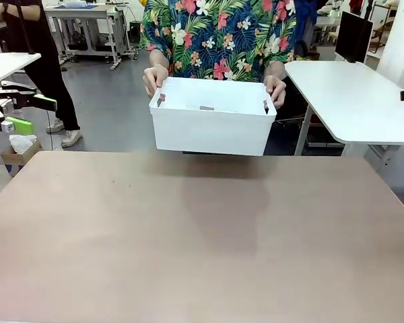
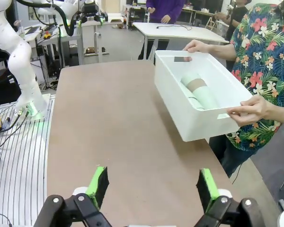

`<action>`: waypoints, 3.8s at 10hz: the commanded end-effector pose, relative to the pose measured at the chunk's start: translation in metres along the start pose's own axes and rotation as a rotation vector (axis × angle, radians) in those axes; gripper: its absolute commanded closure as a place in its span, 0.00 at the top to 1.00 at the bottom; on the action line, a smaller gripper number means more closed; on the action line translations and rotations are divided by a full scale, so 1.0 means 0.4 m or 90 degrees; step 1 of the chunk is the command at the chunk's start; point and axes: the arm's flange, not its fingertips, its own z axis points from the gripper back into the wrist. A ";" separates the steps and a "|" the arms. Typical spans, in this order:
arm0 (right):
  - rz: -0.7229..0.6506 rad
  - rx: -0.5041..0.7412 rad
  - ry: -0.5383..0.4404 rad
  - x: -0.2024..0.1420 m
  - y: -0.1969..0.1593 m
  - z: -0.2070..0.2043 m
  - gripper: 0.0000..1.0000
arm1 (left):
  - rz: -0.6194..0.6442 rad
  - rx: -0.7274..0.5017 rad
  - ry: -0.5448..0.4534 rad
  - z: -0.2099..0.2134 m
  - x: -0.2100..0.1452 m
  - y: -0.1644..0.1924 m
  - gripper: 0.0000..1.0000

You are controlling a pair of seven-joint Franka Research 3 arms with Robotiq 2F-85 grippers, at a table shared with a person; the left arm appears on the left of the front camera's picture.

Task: Stack the cups and store them in the basket.
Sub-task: Place the stack of Reusable plastic cups into the Pantry Basket.

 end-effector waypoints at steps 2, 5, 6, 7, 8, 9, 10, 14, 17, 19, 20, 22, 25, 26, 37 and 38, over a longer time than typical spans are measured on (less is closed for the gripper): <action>0.005 -0.001 -0.012 0.007 0.000 0.001 1.00 | 0.004 0.001 -0.003 -0.001 0.008 -0.001 1.00; 0.005 -0.001 -0.012 0.007 0.000 0.001 1.00 | 0.004 0.001 -0.003 -0.001 0.008 -0.001 1.00; 0.005 -0.001 -0.012 0.007 0.000 0.001 1.00 | 0.004 0.001 -0.003 -0.001 0.008 -0.001 1.00; 0.005 -0.001 -0.012 0.007 0.000 0.001 1.00 | 0.004 0.001 -0.003 -0.001 0.008 -0.001 1.00; 0.005 -0.001 -0.012 0.007 0.000 0.001 1.00 | 0.004 0.001 -0.003 -0.001 0.008 -0.001 1.00; 0.005 -0.001 -0.012 0.007 0.000 0.001 1.00 | 0.004 0.001 -0.003 -0.001 0.008 -0.001 1.00; 0.005 -0.001 -0.012 0.007 0.000 0.001 1.00 | 0.004 0.001 -0.003 -0.001 0.008 -0.001 1.00; 0.005 -0.001 -0.012 0.007 0.000 0.001 1.00 | 0.004 0.001 -0.003 -0.001 0.008 -0.001 1.00; 0.005 -0.001 -0.012 0.007 0.000 0.001 1.00 | 0.004 0.001 -0.003 -0.001 0.008 -0.001 1.00; 0.005 -0.001 -0.012 0.007 0.000 0.001 1.00 | 0.004 0.001 -0.003 -0.001 0.008 -0.001 1.00; 0.005 -0.001 -0.012 0.007 0.000 0.001 1.00 | 0.004 0.001 -0.003 -0.001 0.008 -0.001 1.00; 0.005 -0.001 -0.012 0.007 0.000 0.001 1.00 | 0.004 0.001 -0.003 -0.001 0.008 -0.001 1.00; 0.005 -0.001 -0.012 0.007 0.000 0.001 1.00 | 0.004 0.001 -0.003 -0.001 0.008 -0.001 1.00; 0.005 -0.001 -0.012 0.007 0.000 0.001 1.00 | 0.004 0.001 -0.003 -0.001 0.008 -0.001 1.00; 0.005 -0.001 -0.012 0.007 0.000 0.001 1.00 | 0.004 0.001 -0.003 -0.001 0.008 -0.001 1.00; 0.005 -0.001 -0.012 0.007 0.000 0.001 1.00 | 0.004 0.001 -0.003 -0.001 0.008 -0.001 1.00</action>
